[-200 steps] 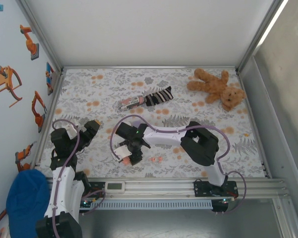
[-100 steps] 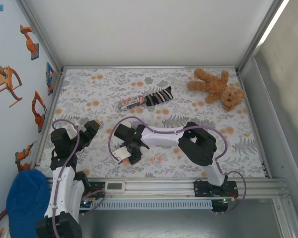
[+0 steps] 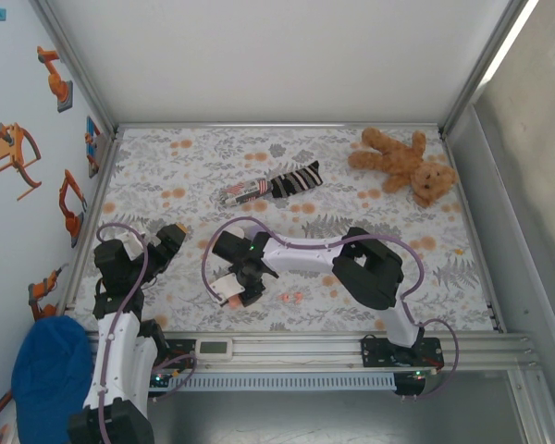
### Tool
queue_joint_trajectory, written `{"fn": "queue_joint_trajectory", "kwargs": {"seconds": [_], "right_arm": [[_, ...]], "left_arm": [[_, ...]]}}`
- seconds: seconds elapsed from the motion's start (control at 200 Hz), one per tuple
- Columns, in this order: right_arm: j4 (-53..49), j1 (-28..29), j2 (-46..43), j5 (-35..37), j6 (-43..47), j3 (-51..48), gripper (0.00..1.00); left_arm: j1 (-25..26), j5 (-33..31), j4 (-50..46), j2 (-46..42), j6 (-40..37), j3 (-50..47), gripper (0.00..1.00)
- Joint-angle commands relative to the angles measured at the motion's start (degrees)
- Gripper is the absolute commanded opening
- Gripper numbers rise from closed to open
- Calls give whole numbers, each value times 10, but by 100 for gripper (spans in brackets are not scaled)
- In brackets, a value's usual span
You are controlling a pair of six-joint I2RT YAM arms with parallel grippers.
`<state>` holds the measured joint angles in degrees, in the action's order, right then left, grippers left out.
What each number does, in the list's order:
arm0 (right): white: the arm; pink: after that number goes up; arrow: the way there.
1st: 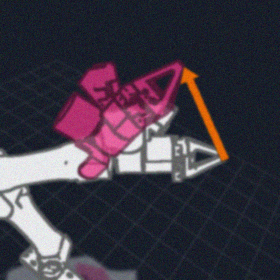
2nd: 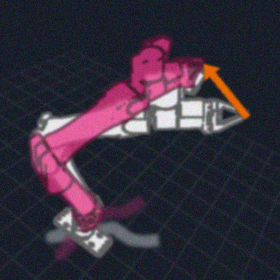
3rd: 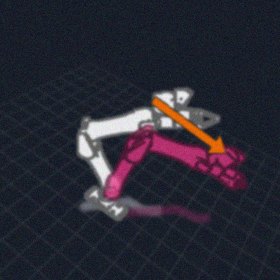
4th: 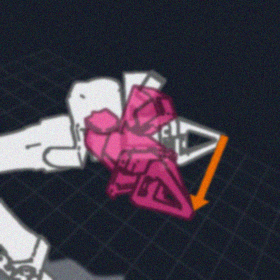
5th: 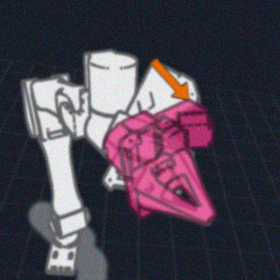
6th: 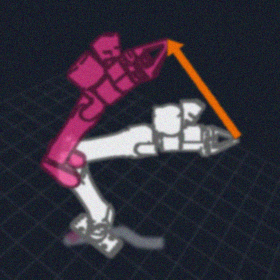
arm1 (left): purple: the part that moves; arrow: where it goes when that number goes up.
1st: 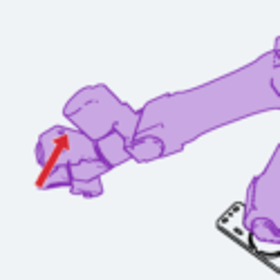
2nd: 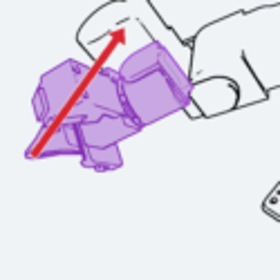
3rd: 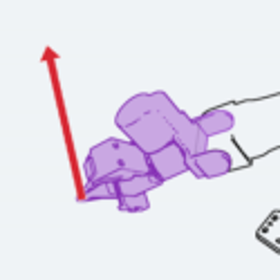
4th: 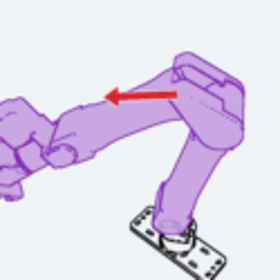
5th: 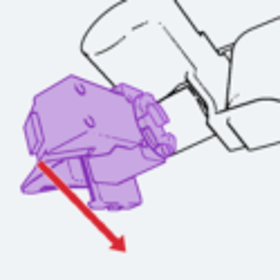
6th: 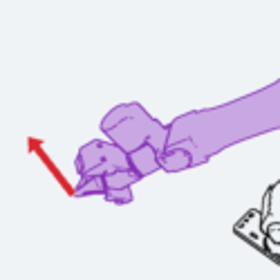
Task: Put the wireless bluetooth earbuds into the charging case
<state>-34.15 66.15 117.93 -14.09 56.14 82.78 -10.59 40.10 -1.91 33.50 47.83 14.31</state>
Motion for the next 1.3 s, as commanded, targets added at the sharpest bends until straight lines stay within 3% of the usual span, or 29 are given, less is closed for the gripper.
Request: {"fn": "queue_joint_trajectory", "kwargs": {"seconds": [0.0,0.371,0.506,0.686,0.962,1.297], "right_arm": [[17,1,-36,-12,-20,-16,45],[180,-54,-189,13,-147,-156,44],[251,-78,-256,38,-193,-218,44],[318,-113,-338,56,-230,-293,45],[422,-178,-474,38,-286,-422,45],[412,-186,-573,56,-305,-475,45]], "left_arm": [[-4,8,6,-9,-2,5,96],[-1,52,46,-30,21,11,96],[22,88,82,-17,34,21,98],[128,98,149,24,36,47,100],[298,84,228,119,25,95,94],[432,38,259,260,-10,164,88]]}}
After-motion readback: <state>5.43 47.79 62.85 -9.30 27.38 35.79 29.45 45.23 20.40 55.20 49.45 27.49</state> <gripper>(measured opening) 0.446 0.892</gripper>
